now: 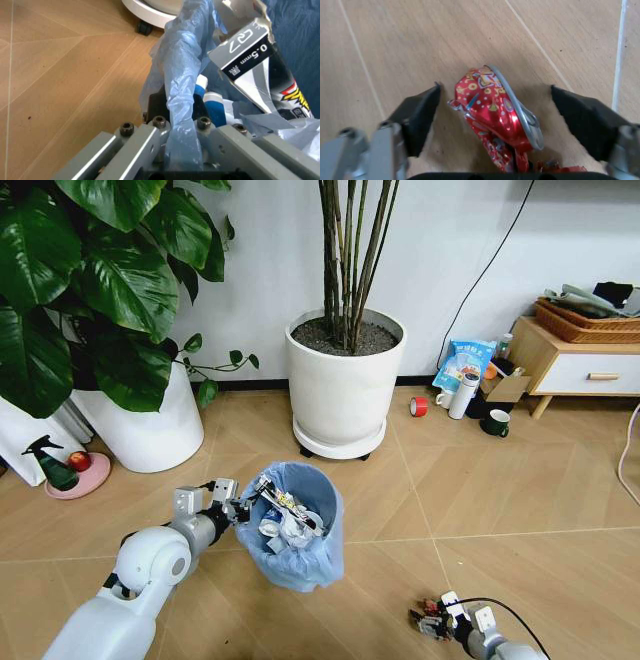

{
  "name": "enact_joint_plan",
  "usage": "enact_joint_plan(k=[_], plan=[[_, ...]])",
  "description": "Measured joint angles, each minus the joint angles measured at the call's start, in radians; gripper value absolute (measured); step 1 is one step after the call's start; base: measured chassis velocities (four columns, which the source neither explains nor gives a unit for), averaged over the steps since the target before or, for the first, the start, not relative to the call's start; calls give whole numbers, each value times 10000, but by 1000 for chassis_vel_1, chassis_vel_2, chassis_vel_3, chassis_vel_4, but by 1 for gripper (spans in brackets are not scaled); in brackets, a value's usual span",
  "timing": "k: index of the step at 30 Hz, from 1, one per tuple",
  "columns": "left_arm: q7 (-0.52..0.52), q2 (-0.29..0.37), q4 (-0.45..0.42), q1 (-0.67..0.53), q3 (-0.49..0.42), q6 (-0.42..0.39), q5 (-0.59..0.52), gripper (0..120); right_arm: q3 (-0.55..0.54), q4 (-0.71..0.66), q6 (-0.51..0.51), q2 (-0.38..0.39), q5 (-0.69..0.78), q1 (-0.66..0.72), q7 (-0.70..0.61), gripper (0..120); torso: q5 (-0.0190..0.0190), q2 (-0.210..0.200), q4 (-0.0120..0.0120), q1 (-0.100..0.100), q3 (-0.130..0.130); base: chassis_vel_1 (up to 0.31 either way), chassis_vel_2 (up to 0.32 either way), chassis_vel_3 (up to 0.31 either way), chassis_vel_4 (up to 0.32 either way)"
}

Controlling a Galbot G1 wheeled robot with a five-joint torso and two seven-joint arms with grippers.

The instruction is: Pick up the trash bin and place the garbage on the floor into it.

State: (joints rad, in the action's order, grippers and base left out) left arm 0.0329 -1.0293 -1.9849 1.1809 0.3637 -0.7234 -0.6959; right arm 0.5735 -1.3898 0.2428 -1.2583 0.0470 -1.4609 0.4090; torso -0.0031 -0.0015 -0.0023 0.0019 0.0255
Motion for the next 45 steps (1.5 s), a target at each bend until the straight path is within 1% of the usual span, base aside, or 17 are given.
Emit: enact_joint_plan(k=[1,4,5,8,9,11,13,15,17,19,21,33,37,39,41,42,45], plan=[[0,0,0,0,0,0,0,0,0,0,0,0,0,0,0,78,0,0,0,0,0,0,0,0,0],[9,12,-9,-3,-24,0,-6,0,84,-1,64,-37,184,-7,-35,64,-5,0,-1,0,-1,0,0,0,0],[9,12,-9,-3,-24,0,-6,0,84,-1,64,-37,184,-7,-35,64,-5,0,-1,0,-1,0,0,0,0],[13,61,-18,-17,-28,0,-15,0,158,23,27,-53,251,-18,-34,48,-3,0,-1,0,-1,0,0,0,0],[13,61,-18,-17,-28,0,-15,0,158,23,27,-53,251,-18,-34,48,-3,0,-1,0,-1,0,0,0,0],[16,77,-26,-20,-29,0,-22,0,169,32,1,-59,270,-28,-33,41,-3,0,-1,0,-1,0,0,0,0],[23,93,-47,-17,-32,0,-27,0,177,33,-29,-72,310,-54,-32,30,-1,1,0,0,-1,0,0,0,0],[26,94,-55,-12,-33,0,-27,0,178,32,-34,-78,317,-62,-32,29,-1,1,0,0,-1,0,0,0,0],[56,98,-92,26,-59,0,-28,0,192,20,-101,-137,337,-111,-32,18,1,0,0,0,-1,0,0,0,0],[73,101,-108,34,-64,0,-31,0,197,14,-115,-151,338,-125,-30,17,1,0,1,0,-1,0,0,0,0],[122,111,-163,44,-66,-5,-77,0,207,-25,-152,-181,339,-177,-29,11,3,0,1,0,-1,0,0,0,0],[163,126,-294,150,-41,-23,-100,0,797,-889,-174,-251,897,-470,-56,10,3,0,0,0,0,0,0,0,0],[173,232,-340,186,-22,-29,-111,0,1317,-2011,-181,-293,1452,-508,-58,10,1,0,-1,0,0,0,0,0,0],[174,249,-341,189,-20,-29,-111,0,1380,-2212,-181,-288,1550,-488,-62,10,1,0,-1,0,0,0,0,0,0],[174,268,-341,195,-27,-31,-110,0,1569,-3170,-87,-172,2066,-299,-163,10,0,0,1,0,0,0,0,0,0],[174,268,-341,195,-27,-31,-110,0,1569,-3170,-87,-172,2066,-299,-163,10,0,0,1,0,0,0,0,0,0],[171,212,-288,170,-102,-35,-47,0,1320,-4252,325,104,2949,128,-633,10,-3,0,0,0,0,0,0,0,0]])
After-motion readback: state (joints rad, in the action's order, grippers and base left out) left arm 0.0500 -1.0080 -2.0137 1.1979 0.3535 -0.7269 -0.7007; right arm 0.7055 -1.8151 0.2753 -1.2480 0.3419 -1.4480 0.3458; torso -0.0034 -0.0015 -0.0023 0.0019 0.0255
